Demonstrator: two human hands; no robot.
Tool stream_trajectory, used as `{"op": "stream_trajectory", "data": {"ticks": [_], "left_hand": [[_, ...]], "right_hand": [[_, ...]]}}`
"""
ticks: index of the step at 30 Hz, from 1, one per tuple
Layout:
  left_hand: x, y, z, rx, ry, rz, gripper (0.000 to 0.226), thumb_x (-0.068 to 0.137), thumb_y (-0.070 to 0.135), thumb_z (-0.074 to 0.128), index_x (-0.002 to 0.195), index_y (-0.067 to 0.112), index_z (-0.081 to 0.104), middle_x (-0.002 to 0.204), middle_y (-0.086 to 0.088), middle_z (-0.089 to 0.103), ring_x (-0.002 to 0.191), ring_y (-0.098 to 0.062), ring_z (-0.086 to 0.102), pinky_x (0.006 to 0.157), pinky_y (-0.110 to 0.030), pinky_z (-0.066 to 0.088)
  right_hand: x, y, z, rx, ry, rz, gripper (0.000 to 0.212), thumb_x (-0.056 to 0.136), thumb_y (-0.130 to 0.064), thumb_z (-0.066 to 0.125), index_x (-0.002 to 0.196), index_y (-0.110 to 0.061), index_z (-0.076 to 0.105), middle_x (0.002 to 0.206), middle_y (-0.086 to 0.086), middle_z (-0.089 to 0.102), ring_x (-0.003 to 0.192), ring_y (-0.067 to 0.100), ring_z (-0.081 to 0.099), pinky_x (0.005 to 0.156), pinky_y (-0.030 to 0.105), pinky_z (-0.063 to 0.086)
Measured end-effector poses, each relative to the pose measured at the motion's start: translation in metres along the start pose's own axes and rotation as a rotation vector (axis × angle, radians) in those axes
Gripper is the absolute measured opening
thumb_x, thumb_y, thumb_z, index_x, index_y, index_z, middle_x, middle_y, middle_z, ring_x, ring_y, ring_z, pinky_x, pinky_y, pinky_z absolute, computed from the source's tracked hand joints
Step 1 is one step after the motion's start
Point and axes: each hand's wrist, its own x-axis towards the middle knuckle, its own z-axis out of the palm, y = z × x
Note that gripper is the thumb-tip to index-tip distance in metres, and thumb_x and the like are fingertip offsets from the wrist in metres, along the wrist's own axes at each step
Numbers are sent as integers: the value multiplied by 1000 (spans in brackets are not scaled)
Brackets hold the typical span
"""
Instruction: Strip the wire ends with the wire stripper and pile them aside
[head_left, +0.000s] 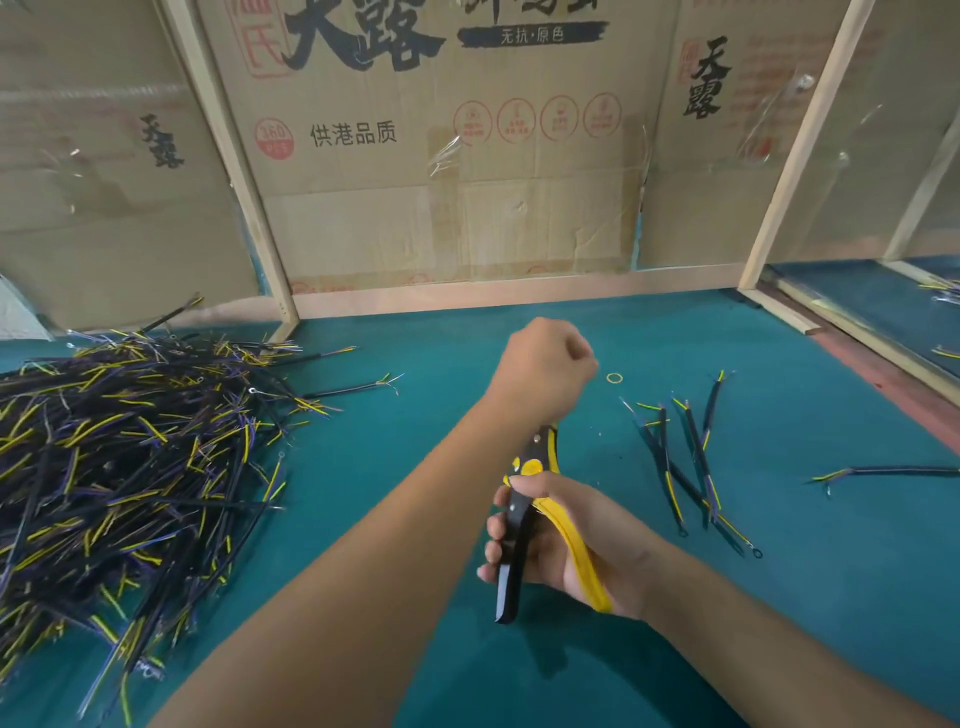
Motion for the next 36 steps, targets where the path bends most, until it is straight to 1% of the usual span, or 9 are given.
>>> {"op": "stream_trajectory", "data": {"ticks": [5, 9, 14, 17, 20, 24, 28, 31, 36], "left_hand": [[-33, -48, -44, 38, 158, 34, 10, 91, 19, 65, 82, 24, 67, 80, 14, 67, 71, -7, 60, 54, -12, 43], [-56, -113, -83, 466, 257, -97, 6, 88, 14, 61, 89, 14, 67, 92, -4, 69, 86, -28, 62, 74, -34, 47], [-80, -171, -134, 785, 327, -245, 12, 87, 6, 56, 97, 8, 63, 102, -15, 63, 99, -37, 57, 76, -44, 47], [-85, -179, -158, 876, 79, -313, 25, 87, 4, 54, 102, 20, 65, 113, -8, 64, 110, -32, 57, 87, -37, 47], [-100, -179, -178, 951, -226, -355, 21, 82, 16, 61, 88, 35, 54, 103, 10, 63, 109, -20, 61, 88, -31, 46], [-110, -180, -172, 1144, -263, -343, 21, 77, 31, 67, 88, 33, 49, 100, 14, 62, 106, -15, 59, 79, -30, 37], [-106, -181, -166, 1074, -220, -354, 10, 81, 30, 64, 82, 29, 54, 100, 7, 66, 102, -20, 62, 78, -29, 41], [-107, -183, -163, 974, -194, -338, 9, 84, 28, 64, 92, 29, 61, 107, 3, 67, 106, -24, 61, 85, -30, 44], [-108, -160, -160, 703, 250, -142, 8, 90, 26, 64, 97, 27, 68, 94, -3, 72, 91, -33, 64, 78, -40, 54]], "right_hand": [[0, -6, -1, 64, -23, 14, 22, 84, -20, 71, 93, -5, 58, 81, 17, 56, 72, 34, 59, 79, 49, 56], [1, -19, -11, 11, 46, -80, 21, 84, -27, 63, 92, -7, 59, 91, 20, 68, 76, 34, 67, 74, 45, 59], [0, -47, -42, -44, 144, -245, 23, 84, -30, 60, 96, -11, 58, 125, 26, 66, 90, 31, 71, 70, 42, 55], [3, -48, -51, -24, 144, -244, 27, 84, -33, 62, 98, -10, 60, 121, 25, 68, 83, 30, 68, 72, 42, 55], [6, -47, -55, -27, 122, -234, 28, 85, -34, 63, 99, -9, 62, 112, 23, 69, 79, 30, 65, 71, 42, 57], [8, -48, -54, -27, 122, -229, 27, 87, -33, 62, 98, -8, 62, 104, 22, 69, 78, 30, 64, 71, 43, 57], [8, -47, -54, -30, 123, -227, 27, 88, -32, 61, 98, -7, 62, 103, 22, 68, 79, 30, 63, 72, 43, 58], [8, -47, -53, -19, 122, -215, 28, 88, -32, 61, 100, -7, 60, 100, 21, 67, 79, 30, 64, 72, 43, 58], [8, -47, -52, -33, 128, -212, 29, 88, -33, 59, 99, -6, 60, 96, 20, 66, 77, 29, 63, 70, 42, 58]]}}
